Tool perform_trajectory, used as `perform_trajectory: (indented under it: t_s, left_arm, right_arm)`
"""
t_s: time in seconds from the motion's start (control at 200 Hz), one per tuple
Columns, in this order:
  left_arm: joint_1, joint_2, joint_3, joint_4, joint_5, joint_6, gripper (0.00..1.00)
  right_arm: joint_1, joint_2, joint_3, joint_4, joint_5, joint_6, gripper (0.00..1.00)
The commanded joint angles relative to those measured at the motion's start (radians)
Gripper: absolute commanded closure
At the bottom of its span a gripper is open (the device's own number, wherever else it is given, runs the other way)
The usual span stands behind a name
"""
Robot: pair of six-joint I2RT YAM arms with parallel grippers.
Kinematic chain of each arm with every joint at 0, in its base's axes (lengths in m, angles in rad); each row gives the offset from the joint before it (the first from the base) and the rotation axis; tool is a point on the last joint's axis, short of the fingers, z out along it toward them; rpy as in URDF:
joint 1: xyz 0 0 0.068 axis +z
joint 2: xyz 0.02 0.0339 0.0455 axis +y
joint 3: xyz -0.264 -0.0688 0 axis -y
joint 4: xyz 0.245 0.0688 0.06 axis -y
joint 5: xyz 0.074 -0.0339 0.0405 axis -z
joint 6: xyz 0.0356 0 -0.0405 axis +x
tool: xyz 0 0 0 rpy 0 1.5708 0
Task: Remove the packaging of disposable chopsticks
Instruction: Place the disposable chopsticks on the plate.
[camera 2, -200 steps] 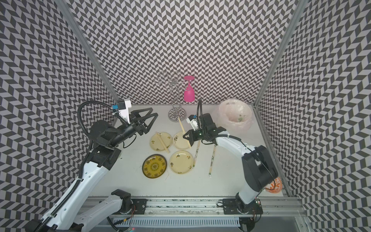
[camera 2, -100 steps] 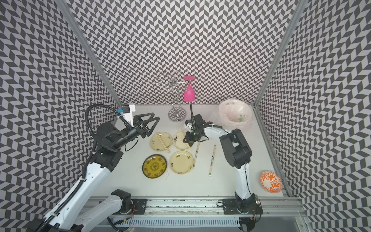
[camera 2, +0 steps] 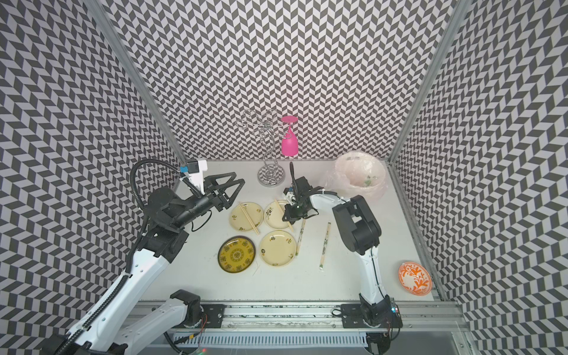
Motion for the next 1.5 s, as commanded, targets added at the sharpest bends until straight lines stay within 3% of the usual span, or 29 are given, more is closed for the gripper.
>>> perform_trajectory:
  t_s: [0.0,0.701,1.267,1.492]
  left_arm:
    - [0.008,0.002,0.0,0.003,-0.009,0.008,0.24]
    - [0.008,0.007,0.009,0.012,-0.003,-0.004,0.24]
    - [0.008,0.006,0.009,0.013,0.002,-0.006,0.24]
    - [0.008,0.004,0.009,0.009,-0.004,-0.006,0.24]
  right_arm:
    - [-0.002,0.006,0.008,0.001,0.034,-0.013,0.9]
    - [0.0,-0.065,0.023,-0.009,0.105,-0.001,0.7]
    - [0.01,-0.096,0.06,-0.032,0.11,0.002,0.62]
    - [0.013,-0.172,0.06,-0.033,0.195,0.023,0.62]
